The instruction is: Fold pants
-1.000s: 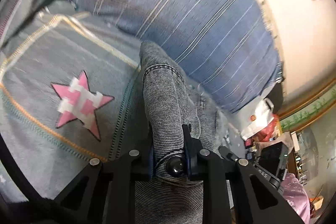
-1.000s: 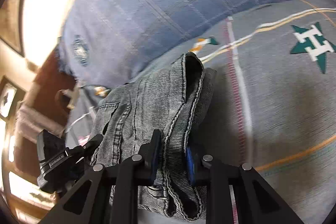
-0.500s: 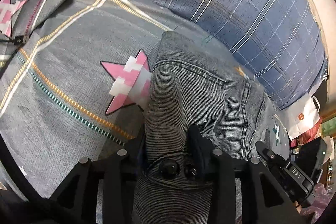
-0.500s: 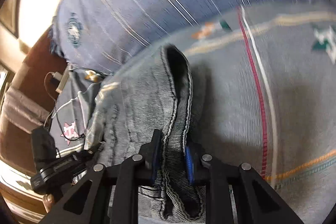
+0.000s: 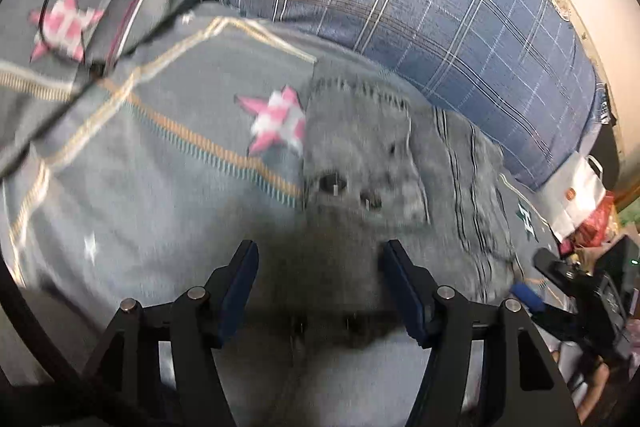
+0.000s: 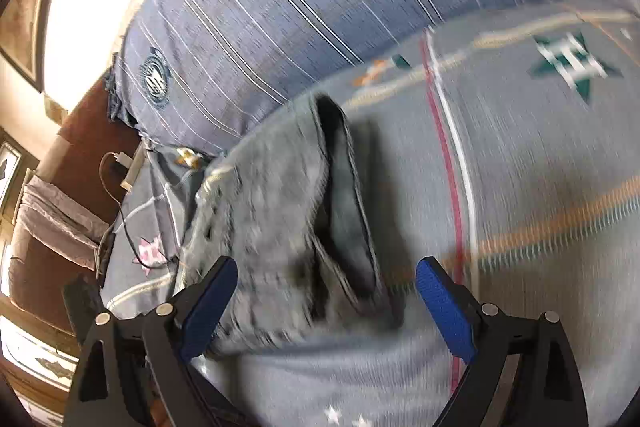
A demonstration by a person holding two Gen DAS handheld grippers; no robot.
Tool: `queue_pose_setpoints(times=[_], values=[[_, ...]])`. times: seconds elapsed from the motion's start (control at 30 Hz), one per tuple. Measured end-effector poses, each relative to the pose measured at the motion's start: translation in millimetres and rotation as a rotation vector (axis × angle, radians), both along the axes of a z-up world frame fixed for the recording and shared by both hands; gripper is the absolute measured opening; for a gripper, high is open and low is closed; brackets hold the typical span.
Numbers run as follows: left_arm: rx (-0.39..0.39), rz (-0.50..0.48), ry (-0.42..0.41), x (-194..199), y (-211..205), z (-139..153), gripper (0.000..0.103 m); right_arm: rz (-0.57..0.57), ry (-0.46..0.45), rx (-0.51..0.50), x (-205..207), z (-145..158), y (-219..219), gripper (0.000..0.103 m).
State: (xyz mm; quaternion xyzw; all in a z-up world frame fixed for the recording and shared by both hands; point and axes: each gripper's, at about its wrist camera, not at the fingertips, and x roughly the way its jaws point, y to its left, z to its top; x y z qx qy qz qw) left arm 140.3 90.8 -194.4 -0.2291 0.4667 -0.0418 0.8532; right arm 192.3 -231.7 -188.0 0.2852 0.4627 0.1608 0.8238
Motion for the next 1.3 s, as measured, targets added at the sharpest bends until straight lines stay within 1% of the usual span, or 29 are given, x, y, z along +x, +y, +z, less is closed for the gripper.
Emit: queue_pose_setpoints(times=[0.07, 0.1, 0.13, 0.17, 0.2, 0.23, 0.27, 0.3, 0.33, 0.37, 0.4, 0.43, 0.47, 0.53, 0.6, 0.63, 0.67, 0.73, 0.77, 0.8, 0.83, 0.87, 0.93, 1.03, 1.1, 1.13, 1.17, 1.23, 1.3], values=[[-0.010, 0.006, 0.006, 0.8, -0.9, -1.7, 0.065, -0.004, 0.044, 0.018, -3.5, -11.1, 0.4, 0.092], [-0.007, 0.006, 0.010, 4.2, -3.2, -3.4, 0.066, -0.004, 0.066, 0.001, -1.9, -15.9, 2.5, 0.090], [-0.006, 0.007, 0.013, 4.8, -4.7, -3.8, 0.066, -0.002, 0.088, -0.012, 0.2, -21.8, 4.2, 0.079], [-0.001, 0.008, 0.016, 5.5, -6.4, -5.1, 0.066, 0.005, 0.115, -0.003, 2.5, -28.4, 6.9, 0.065], [0.014, 0.010, 0.017, 7.0, -8.7, -6.7, 0.066, 0.019, 0.123, 0.010, 2.7, -31.8, 9.6, 0.063], [0.024, 0.009, 0.014, 7.6, -10.1, -7.0, 0.066, 0.027, 0.117, -0.006, 1.9, -31.7, 13.3, 0.061], [0.034, 0.003, 0.010, 8.5, -11.6, -7.3, 0.066, 0.039, 0.104, -0.047, 0.9, -28.8, 18.1, 0.054], [0.045, -0.004, 0.006, 8.7, -13.6, -6.9, 0.064, 0.046, 0.098, -0.081, -0.2, -27.0, 21.7, 0.051], [0.063, -0.034, 0.002, 9.3, -17.5, -6.3, 0.052, 0.044, 0.096, -0.109, -1.3, -26.5, 23.5, 0.043], [0.099, -0.068, 0.003, 10.8, -22.6, -5.5, 0.049, 0.044, 0.088, -0.138, -3.0, -24.2, 25.1, 0.035], [0.143, -0.084, -0.005, 10.5, -27.2, -2.9, 0.046, 0.047, 0.075, -0.156, -5.6, -21.4, 26.0, 0.031], [0.175, -0.096, -0.014, 9.0, -30.7, 0.7, 0.040, 0.056, 0.055, -0.177, -7.2, -16.3, 29.3, 0.026], [0.173, -0.095, -0.025, 6.8, -30.0, 3.8, 0.035, 0.063, 0.033, -0.210, -9.3, -10.1, 33.5, 0.023], [0.144, -0.068, -0.074, 0.3, -22.7, 13.6, 0.033, 0.067, -0.011, -0.245, -16.3, 2.2, 39.8, 0.022], [0.160, -0.061, -0.063, 1.8, -20.4, 12.7, 0.033, 0.065, -0.045, -0.238, -27.2, 10.7, 42.2, 0.021], [0.162, -0.071, -0.029, 6.1, -21.7, 5.3, 0.035, 0.063, -0.040, -0.224, -30.1, 8.8, 41.8, 0.021], [0.176, -0.074, -0.001, 9.9, -23.7, -2.5, 0.039, 0.057, -0.022, -0.213, -30.5, 2.1, 40.1, 0.021], [0.203, -0.063, -0.005, 10.9, -25.5, -1.9, 0.041, 0.060, 0.065, -0.197, -21.0, -26.0, 37.9, 0.024], [0.208, -0.064, -0.011, 10.5, -25.7, -0.3, 0.042, 0.048, 0.084, -0.140, -15.9, -32.2, 32.6, 0.030], [0.213, -0.064, -0.014, 9.7, -25.8, 0.2, 0.043, 0.032, 0.090, -0.103, -14.0, -31.6, 26.8, 0.033], [0.227, -0.059, -0.011, 9.4, -25.8, 0.5, 0.048, 0.024, 0.094, -0.082, -13.0, -30.8, 22.2, 0.035], [0.243, -0.050, -0.010, 9.6, -25.5, 1.3, 0.054, 0.023, 0.096, -0.089, -12.3, -31.4, 21.5, 0.045], [0.251, -0.041, -0.015, 8.7, -24.1, 4.1, 0.056, 0.006, 0.101, -0.125, -12.6, -32.4, 22.6, 0.048], [0.241, -0.034, -0.051, 3.6, -19.2, 14.6, 0.057, 0.007, 0.081, -0.192, -14.7, -20.9, 25.5, 0.060], [0.209, -0.035, -0.105, -4.4, -14.4, 29.7, 0.062, 0.001, 0.057, -0.202, -23.5, -11.3, 23.4, 0.066], [0.206, -0.029, -0.134, -4.1, -11.4, 39.0, 0.068, -0.001, 0.047, -0.188, -28.7, -6.2, 20.3, 0.072], [0.214, -0.019, -0.159, -2.9, -10.5, 50.4, 0.072, -0.008, 0.036, -0.173, -29.9, -2.8, 17.2, 0.074], [0.205, -0.030, -0.173, 7.8, -6.6, 66.7, 0.075, -0.025, 0.011, -0.125, -32.0, 11.0, 5.3, 0.076], [0.204, -0.059, -0.148, 32.0, -5.9, 80.9, 0.075, 0.014, -0.012, -0.080, -18.6, 27.7, 1.4, 0.077]])
